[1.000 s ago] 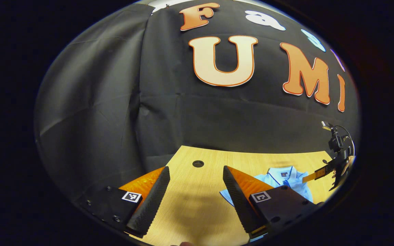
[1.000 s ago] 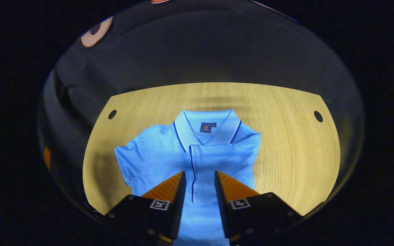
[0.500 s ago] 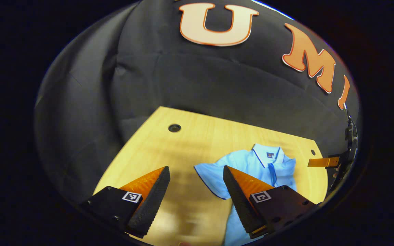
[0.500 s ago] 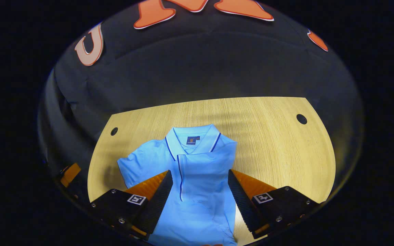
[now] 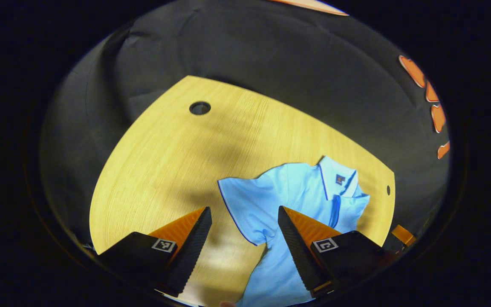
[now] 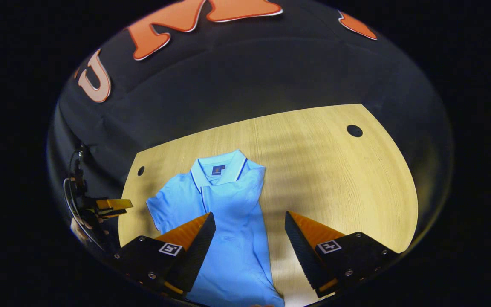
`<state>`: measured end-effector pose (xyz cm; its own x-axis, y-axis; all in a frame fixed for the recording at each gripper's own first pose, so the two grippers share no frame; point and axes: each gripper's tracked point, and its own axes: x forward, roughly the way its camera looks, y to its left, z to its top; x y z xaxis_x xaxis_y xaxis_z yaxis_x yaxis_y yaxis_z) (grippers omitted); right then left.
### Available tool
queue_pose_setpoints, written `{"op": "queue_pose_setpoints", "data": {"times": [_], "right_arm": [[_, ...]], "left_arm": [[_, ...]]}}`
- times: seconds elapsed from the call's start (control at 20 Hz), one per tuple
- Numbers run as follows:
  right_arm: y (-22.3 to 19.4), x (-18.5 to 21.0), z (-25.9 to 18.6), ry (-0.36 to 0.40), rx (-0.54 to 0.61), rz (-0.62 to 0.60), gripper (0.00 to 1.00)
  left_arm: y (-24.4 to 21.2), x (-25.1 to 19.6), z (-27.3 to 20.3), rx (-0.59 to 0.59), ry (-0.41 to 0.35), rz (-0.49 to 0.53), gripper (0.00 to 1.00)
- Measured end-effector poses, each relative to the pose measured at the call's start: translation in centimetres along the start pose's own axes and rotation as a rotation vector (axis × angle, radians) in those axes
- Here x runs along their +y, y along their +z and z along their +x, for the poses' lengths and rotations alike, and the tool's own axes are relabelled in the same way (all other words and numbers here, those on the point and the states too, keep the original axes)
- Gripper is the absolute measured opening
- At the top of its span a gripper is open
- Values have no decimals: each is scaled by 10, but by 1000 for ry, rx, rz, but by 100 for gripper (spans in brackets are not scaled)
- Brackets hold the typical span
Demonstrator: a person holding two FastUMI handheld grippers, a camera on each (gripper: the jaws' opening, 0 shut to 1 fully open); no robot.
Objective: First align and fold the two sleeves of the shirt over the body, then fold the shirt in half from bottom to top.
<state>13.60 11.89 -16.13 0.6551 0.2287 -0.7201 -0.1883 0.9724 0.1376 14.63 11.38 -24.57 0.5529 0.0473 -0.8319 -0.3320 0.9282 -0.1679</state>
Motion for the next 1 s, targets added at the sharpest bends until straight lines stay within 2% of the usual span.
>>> {"op": "queue_pose_setpoints", "data": {"times": [0.25, 0.45, 0.65, 0.75, 0.9, 1.0], "right_arm": [[-17, -29, 1, -17, 39, 67, 99], [-26, -40, -1, -20, 55, 91, 99], [-31, -48, -2, -25, 62, 106, 99], [-37, -51, -3, -26, 73, 121, 99], [-48, -56, -2, -31, 94, 135, 99], [-52, -60, -2, -36, 96, 143, 99]], "left_arm": [[-22, 5, 53, 144, 53, -61, 100], [-26, 15, 71, 183, 113, -58, 99], [-24, 17, 72, 171, 137, -51, 98], [-25, 20, 75, 178, 182, -38, 96], [-23, 16, 76, 174, 194, -28, 82], [-23, 15, 76, 170, 185, -34, 50]]}}
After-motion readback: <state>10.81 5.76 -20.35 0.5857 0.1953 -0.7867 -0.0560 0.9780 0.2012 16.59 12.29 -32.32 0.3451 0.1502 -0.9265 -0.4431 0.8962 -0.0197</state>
